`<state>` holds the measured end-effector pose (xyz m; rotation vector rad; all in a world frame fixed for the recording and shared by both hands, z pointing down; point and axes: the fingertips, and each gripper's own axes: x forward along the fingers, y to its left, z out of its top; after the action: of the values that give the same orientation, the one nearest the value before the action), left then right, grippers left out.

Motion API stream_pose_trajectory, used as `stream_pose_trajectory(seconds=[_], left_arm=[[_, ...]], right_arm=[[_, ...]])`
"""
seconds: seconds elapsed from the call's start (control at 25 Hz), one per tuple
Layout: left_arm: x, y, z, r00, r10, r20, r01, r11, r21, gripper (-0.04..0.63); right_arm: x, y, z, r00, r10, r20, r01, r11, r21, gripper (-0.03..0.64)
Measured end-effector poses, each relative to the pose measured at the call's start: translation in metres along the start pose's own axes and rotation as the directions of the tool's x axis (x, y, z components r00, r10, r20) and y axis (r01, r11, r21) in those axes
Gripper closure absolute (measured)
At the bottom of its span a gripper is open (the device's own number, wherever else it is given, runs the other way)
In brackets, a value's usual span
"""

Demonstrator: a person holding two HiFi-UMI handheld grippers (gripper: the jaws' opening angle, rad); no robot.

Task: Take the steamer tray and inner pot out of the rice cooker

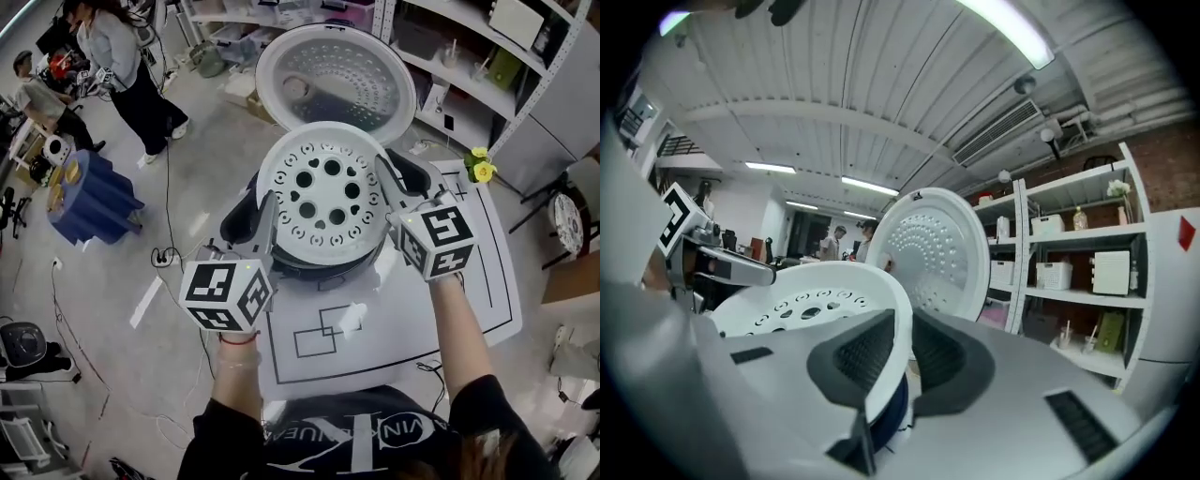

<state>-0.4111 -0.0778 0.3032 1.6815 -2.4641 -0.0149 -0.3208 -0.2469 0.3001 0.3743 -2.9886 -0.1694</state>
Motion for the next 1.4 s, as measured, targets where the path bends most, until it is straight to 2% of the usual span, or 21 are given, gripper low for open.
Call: stream_pose_trajectory(seconds=[0.32,0.6,0.84,1.08,1.4], left_arm=[[0.0,-0.032,0.026,0.997,-0.051,0.065,0.049,0.998,0.032,0.509],[0.024,-0.089,0.028,0.983,-0.173,0.065,0.171,0.984,0.043,0.511],[0.057,-0.156,0.017,0.953,-0.301,0.039,0.298,0.953,0.053,0.511],[0.085,-0.22,0.008,0.905,-0.426,0.012,0.425,0.904,0.047,0.511],[0.116,-0.292,-0.037,0.865,-0.496,-0.07,0.497,0.868,-0.006,0.511]], right_arm=[[-0.037,-0.02,0.019,0.996,-0.054,0.074,0.053,0.998,0.023,0.56],[-0.089,-0.065,0.009,0.983,-0.17,0.073,0.166,0.984,0.058,0.561],[-0.143,-0.118,-0.018,0.956,-0.291,0.039,0.287,0.955,0.081,0.561],[-0.194,-0.164,-0.045,0.912,-0.409,-0.013,0.408,0.907,0.1,0.561],[-0.255,-0.21,-0.09,0.867,-0.49,-0.089,0.498,0.86,0.109,0.563]])
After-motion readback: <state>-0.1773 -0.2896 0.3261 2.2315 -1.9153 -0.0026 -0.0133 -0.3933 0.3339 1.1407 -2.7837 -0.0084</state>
